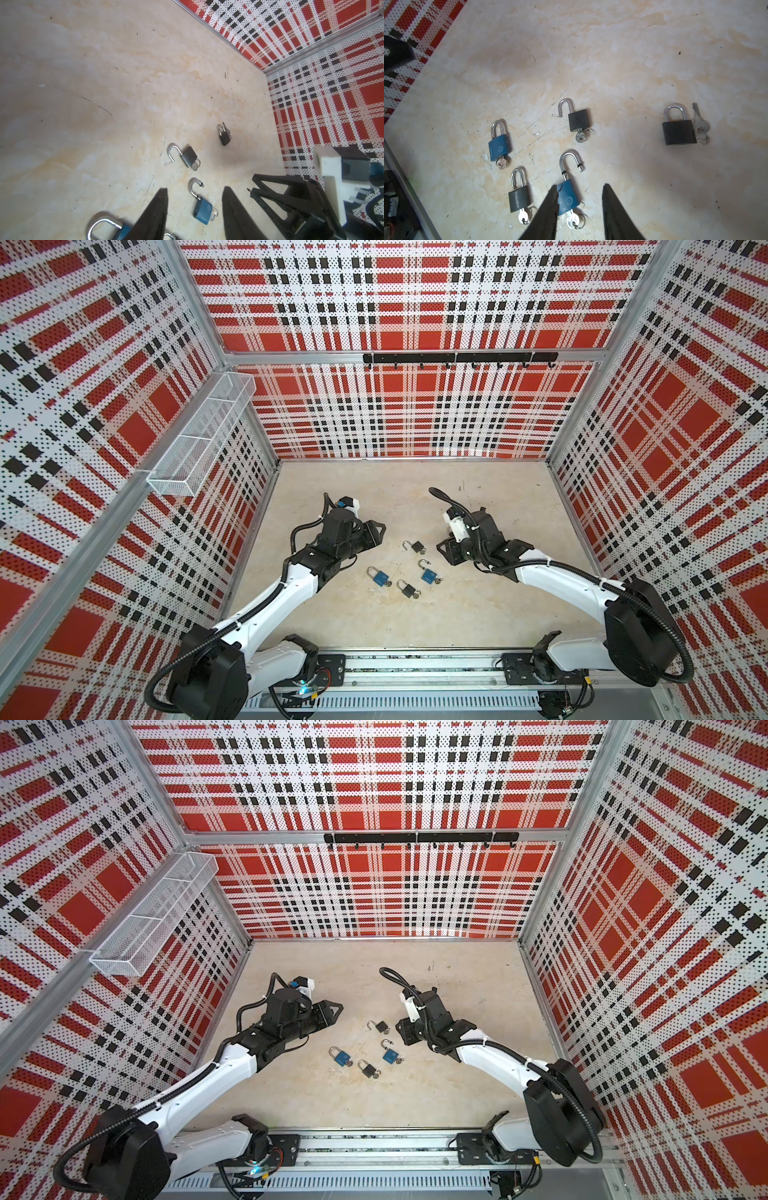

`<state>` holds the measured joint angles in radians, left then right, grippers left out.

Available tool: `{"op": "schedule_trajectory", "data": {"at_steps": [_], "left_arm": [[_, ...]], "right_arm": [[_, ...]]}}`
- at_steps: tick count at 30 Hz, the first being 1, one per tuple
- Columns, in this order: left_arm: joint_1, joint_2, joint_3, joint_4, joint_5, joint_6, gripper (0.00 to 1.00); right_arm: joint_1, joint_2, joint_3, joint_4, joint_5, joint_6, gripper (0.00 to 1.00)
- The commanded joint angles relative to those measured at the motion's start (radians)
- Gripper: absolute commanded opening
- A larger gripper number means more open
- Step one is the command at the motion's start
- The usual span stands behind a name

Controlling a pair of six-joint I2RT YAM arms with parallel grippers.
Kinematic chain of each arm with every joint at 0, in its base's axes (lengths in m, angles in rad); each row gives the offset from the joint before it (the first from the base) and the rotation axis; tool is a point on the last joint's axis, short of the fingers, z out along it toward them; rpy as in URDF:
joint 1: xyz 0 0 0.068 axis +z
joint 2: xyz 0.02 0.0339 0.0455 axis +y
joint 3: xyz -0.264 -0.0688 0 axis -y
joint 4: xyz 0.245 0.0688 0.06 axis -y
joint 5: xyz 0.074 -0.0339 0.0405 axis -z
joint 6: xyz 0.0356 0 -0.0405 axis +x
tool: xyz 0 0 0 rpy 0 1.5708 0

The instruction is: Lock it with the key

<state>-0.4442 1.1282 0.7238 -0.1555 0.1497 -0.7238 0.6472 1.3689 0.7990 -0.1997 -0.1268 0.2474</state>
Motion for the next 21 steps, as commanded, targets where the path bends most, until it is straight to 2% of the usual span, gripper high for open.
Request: {"op": "schedule_trajectory", "data": {"at_steps": [1, 3, 8, 13, 21], "left_arm": [[0.007, -0.051, -0.016, -0.048, -0.029, 0.006, 0.46], [0.013, -0.070, -0.028, -0.049, -0.035, 0.003, 0.46], [0.019, -0.100, -0.052, -0.045, -0.037, -0.011, 0.46], [0.024, -0.107, -0.061, -0.040, -0.038, -0.013, 0.46], [0.027, -0.093, -0.078, -0.011, -0.024, -0.027, 0.46]], "right_arm": [[0.056, 0.011, -0.020, 0.009, 0.045, -0.061, 0.42], [0.090, 0.044, -0.027, 0.022, 0.058, -0.078, 0.46], [0.146, 0.123, -0.034, 0.045, 0.101, -0.098, 0.47], [0.153, 0.188, -0.022, 0.066, 0.102, -0.112, 0.48], [0.155, 0.252, 0.001, 0.079, 0.088, -0.132, 0.59]]}}
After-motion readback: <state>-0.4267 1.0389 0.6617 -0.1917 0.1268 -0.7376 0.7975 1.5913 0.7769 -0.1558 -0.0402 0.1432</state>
